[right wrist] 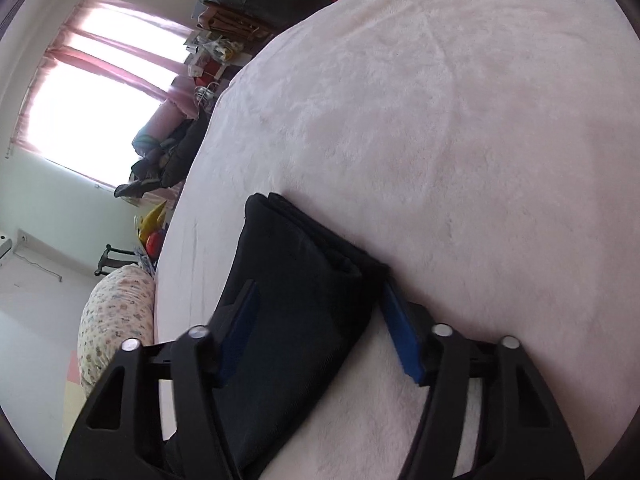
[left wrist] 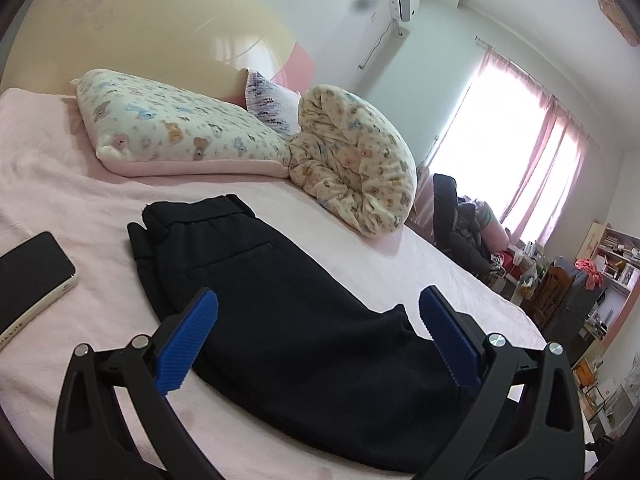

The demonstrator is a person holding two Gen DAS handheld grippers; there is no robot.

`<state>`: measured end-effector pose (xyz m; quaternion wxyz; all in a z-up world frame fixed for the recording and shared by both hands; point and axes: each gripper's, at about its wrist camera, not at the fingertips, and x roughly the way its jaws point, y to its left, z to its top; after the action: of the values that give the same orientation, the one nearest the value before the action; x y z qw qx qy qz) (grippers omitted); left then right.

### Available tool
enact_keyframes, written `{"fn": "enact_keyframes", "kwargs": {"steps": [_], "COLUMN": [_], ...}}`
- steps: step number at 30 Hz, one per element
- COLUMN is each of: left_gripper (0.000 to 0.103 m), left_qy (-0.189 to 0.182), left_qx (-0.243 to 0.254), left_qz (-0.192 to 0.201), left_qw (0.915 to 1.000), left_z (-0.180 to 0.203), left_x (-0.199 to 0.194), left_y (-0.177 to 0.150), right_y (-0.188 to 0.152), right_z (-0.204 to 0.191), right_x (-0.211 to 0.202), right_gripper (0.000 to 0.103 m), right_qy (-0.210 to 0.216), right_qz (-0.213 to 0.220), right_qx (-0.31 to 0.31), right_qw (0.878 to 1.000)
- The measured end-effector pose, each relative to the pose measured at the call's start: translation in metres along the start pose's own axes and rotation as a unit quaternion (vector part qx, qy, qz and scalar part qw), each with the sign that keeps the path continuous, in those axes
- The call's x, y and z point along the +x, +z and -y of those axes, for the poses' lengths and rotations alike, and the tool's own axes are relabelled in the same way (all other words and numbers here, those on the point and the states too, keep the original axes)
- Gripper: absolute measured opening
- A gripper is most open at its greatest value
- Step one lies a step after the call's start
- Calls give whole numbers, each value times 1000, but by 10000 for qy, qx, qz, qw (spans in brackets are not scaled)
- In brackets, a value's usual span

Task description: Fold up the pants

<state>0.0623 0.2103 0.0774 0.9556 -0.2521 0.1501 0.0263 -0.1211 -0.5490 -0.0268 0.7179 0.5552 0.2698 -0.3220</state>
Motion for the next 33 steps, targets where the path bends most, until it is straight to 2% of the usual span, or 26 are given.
{"fn": "enact_keyframes", "kwargs": {"steps": [1,4,6,11,18,24,27,31,33], "left_gripper": [101,101,101,101,101,101,101,101,101], "left_qy": [7,25,42,69,86,81,71,57,53], "left_qx": [-5,-65,-131,-305,-366,-467,-546,-602,-649], "left_qz": [-33,-72,-77,-110,-89,-69,-71,-118,-133], "left_qw": [10000,10000,9999,9995,9993,9989,9985,9981,9978], "left_z": [0,-2,-6,-14,-17,-21,-24,-28,-30], "left_x": [2,1,1,2,-1,-4,-5,-4,-4], "left_y": [-1,-3,-3,-1,1,3,4,5,6], "right_y": [1,1,-2,-5,-32,-90,-135,-186,-202], "right_z": [3,12,8,-11,-93,-180,-223,-256,-261], "right_x": [2,-3,-11,-28,-43,-37,-27,-7,2], "right_gripper": [27,20,17,15,15,15,15,15,15], "right_qy": [-14,354,444,867,1594,2351,2656,2789,2773], "right_qz": [-1,50,196,345,170,-426,-914,-1414,-1593], "right_qx": [20,218,69,-141,-1026,-1783,-2165,-2479,-2544], "right_qw": [10000,9991,9988,9955,9817,9545,9350,9169,9127]}}
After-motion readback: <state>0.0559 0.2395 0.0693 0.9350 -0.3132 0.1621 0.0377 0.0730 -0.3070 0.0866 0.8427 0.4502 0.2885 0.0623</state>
